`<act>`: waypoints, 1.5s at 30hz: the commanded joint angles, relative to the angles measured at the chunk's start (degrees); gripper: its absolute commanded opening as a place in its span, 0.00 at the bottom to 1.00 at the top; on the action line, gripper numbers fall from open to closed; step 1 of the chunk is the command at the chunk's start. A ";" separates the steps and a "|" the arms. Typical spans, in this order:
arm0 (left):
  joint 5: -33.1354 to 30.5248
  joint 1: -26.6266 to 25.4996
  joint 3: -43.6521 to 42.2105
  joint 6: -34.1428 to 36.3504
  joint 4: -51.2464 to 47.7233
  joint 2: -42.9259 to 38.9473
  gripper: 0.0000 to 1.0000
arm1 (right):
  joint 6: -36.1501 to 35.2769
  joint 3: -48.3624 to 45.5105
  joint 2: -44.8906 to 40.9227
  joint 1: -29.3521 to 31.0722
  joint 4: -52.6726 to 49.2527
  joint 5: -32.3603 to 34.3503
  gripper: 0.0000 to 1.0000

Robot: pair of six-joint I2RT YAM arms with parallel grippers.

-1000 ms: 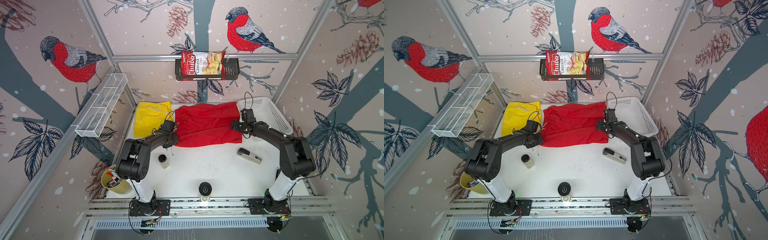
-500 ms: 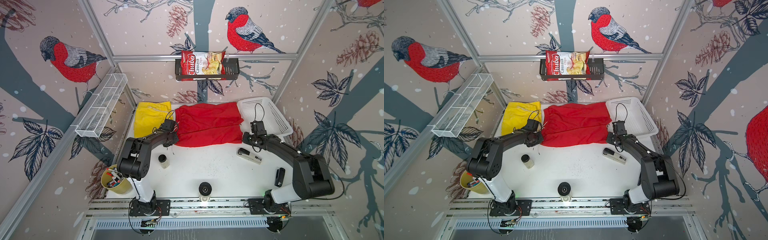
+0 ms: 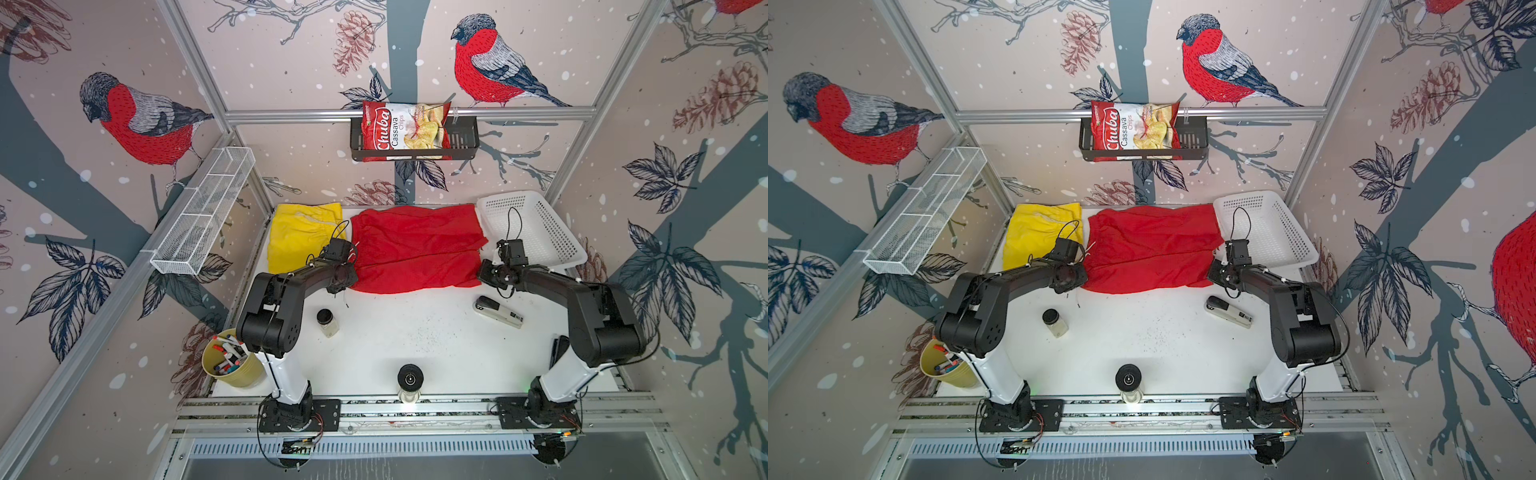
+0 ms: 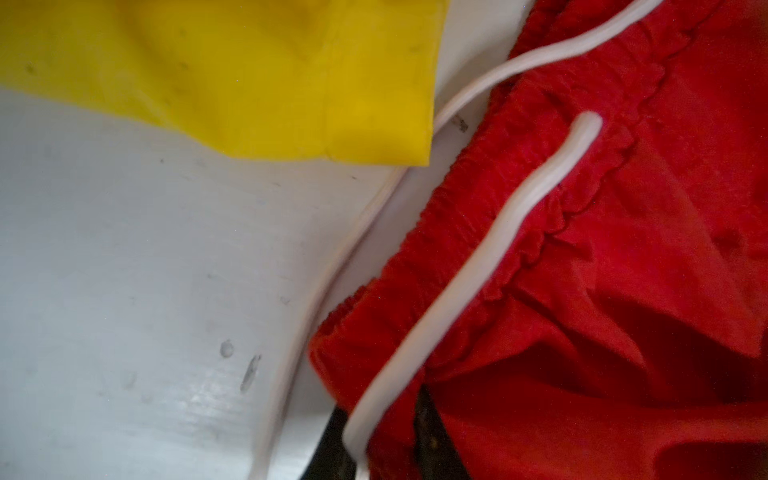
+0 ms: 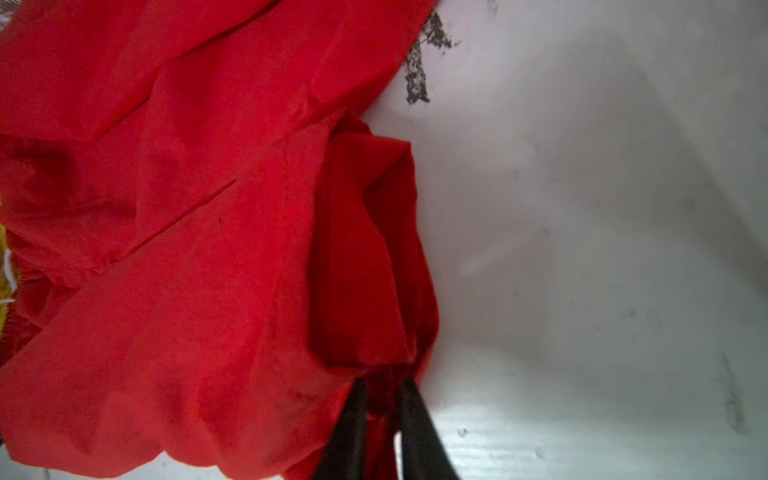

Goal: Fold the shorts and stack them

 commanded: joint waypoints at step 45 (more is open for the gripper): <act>-5.63 0.12 3.35 4.04 -13.18 -35.24 0.00 | 8.01 -14.85 -40.42 23.55 -15.97 15.47 0.27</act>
